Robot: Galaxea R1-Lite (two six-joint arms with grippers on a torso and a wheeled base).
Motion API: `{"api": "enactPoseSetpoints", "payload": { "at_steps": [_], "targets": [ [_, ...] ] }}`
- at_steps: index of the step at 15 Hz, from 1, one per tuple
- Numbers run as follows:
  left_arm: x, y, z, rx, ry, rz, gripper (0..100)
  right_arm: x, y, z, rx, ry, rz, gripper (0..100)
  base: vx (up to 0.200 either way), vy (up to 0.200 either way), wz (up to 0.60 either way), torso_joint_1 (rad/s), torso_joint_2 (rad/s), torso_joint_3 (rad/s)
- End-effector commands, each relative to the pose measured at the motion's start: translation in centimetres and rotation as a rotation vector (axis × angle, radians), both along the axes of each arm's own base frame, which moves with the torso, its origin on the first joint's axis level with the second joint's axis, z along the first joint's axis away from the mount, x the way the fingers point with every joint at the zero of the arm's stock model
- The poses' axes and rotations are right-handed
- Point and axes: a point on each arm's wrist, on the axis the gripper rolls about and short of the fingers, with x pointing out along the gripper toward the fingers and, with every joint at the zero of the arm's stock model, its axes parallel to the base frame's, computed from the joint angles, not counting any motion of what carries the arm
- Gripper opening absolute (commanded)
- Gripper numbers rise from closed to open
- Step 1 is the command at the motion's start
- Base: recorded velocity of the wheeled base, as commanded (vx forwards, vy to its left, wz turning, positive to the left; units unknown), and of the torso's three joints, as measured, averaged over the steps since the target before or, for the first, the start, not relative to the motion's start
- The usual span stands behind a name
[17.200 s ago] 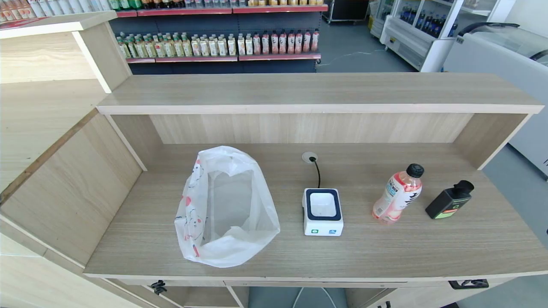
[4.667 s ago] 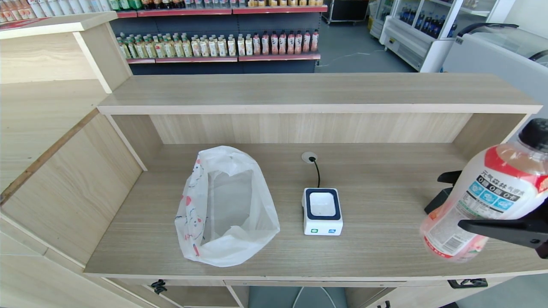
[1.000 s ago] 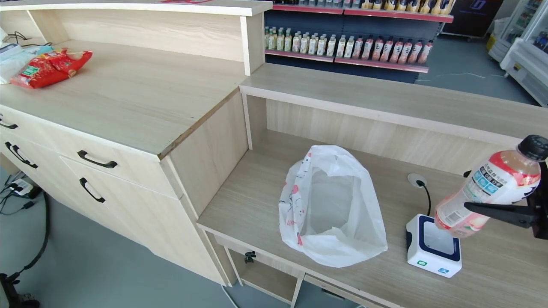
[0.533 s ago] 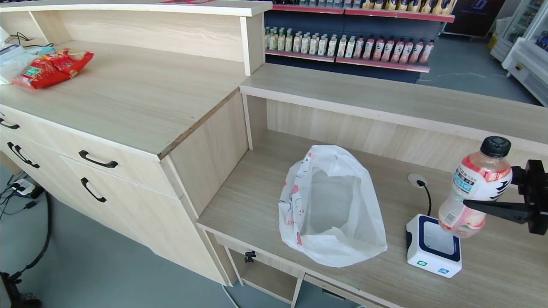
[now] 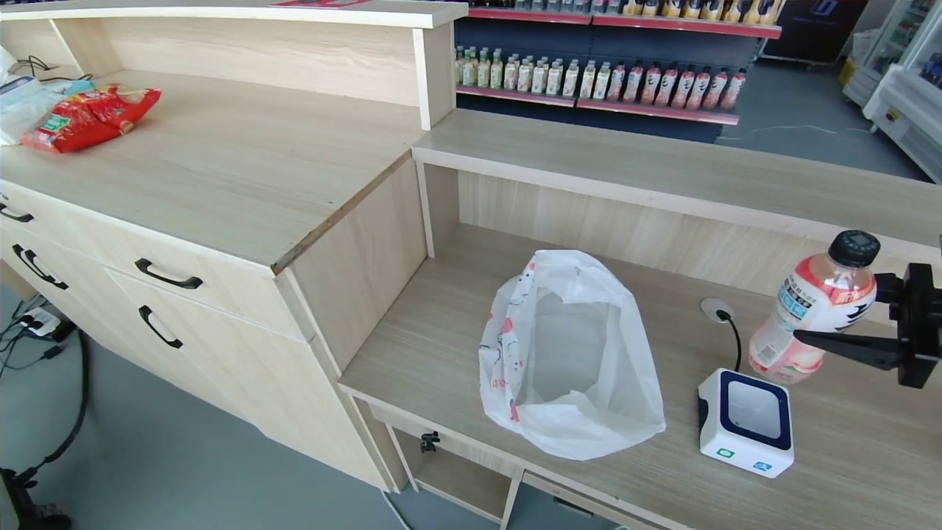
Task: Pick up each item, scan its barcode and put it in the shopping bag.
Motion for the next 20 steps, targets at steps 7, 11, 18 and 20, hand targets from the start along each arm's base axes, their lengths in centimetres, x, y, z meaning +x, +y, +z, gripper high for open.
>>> {"api": "enactPoseSetpoints", "payload": {
  "at_steps": [7,11,18,20],
  "targets": [
    [0.0,0.0,0.0,0.000,-0.001,0.000,100,1.9,-0.8,-4.0,-0.078,-0.139,-0.024,0,0.000,0.000,0.00,0.000,0.00,0.000],
    [0.0,0.0,0.0,0.000,-0.001,0.000,100,3.7,-0.9,-5.2,-0.137,-0.249,-0.032,0,0.000,0.000,0.00,0.000,0.00,0.000],
    [0.0,0.0,0.0,0.000,-0.001,0.000,100,5.5,1.1,-5.9,-0.170,-0.365,0.036,0,0.000,0.000,0.00,0.000,0.00,0.000],
    [0.0,0.0,0.0,0.000,-0.001,0.000,100,5.8,1.9,-5.9,-0.181,-0.379,0.038,0,0.000,0.000,0.00,0.000,0.00,0.000]
  ]
}}
